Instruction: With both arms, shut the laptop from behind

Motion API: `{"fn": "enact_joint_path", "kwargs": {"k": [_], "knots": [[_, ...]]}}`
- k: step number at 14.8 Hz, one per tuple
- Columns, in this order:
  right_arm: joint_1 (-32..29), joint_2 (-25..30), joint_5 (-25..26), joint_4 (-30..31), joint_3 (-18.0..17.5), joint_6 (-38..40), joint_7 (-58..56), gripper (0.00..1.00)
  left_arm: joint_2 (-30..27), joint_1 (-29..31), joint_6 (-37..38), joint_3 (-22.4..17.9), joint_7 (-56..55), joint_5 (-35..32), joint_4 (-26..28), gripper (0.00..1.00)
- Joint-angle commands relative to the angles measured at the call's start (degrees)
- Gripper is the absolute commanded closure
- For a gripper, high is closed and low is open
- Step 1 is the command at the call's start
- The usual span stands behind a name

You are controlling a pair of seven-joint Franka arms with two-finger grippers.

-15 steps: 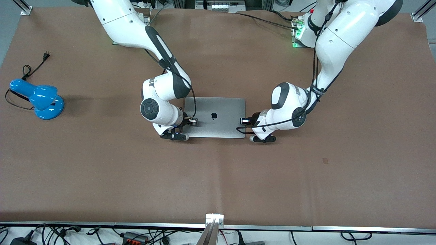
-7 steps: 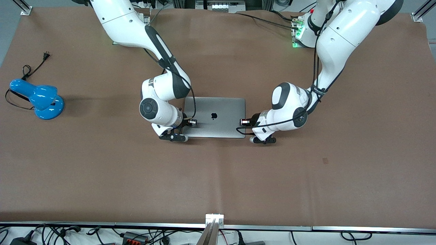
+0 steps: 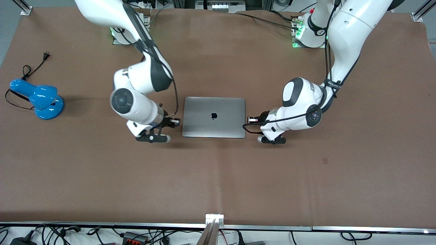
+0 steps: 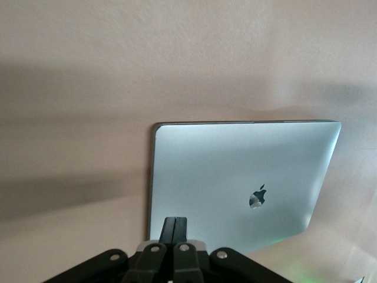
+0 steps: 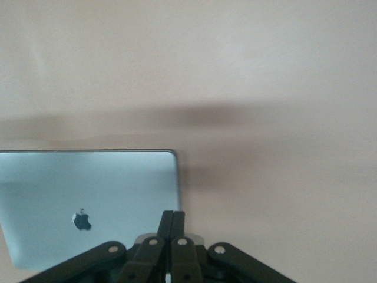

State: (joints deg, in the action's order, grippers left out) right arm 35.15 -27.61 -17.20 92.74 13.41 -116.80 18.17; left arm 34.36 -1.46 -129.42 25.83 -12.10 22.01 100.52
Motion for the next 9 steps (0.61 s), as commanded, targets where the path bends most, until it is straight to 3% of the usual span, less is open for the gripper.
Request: {"fn": "enact_joint_path", "kwargs": {"k": [1,3,4,5,6,7,9], "knots": [[-0.3,3.3,4.0,-4.3,3.6,9.6,-1.2,1.00,-4.3,-0.1,4.7,-2.5,0.5,-1.7,0.6,0.98],[-0.3,3.4,4.1,-9.4,7.0,17.5,-4.7,0.99,-6.4,0.1,8.7,-4.0,3.1,-1.6,0.6,0.97],[-0.3,3.4,4.1,-11.3,8.5,20.3,-6.7,0.94,-7.8,0.1,10.9,-5.7,4.1,-1.6,0.6,0.98],[-0.4,3.4,4.2,-12.7,10.0,22.1,-8.3,0.83,-8.9,0.1,13.1,-6.4,5.1,-1.6,0.6,0.98],[-0.5,3.4,4.0,-13.5,11.7,23.2,-9.3,0.36,-10.2,0.1,14.9,-7.6,5.5,-1.6,0.6,0.98],[-0.2,3.4,4.1,-14.2,13.1,23.6,-9.6,0.00,-11.6,0.1,16.6,-8.9,5.5,-1.6,0.5,0.99],[-0.2,3.9,4.1,-15.4,15.6,24.3,-9.6,0.00,-14.2,0.1,20.9,-11.1,7.3,-1.6,-0.4,0.99]]}}
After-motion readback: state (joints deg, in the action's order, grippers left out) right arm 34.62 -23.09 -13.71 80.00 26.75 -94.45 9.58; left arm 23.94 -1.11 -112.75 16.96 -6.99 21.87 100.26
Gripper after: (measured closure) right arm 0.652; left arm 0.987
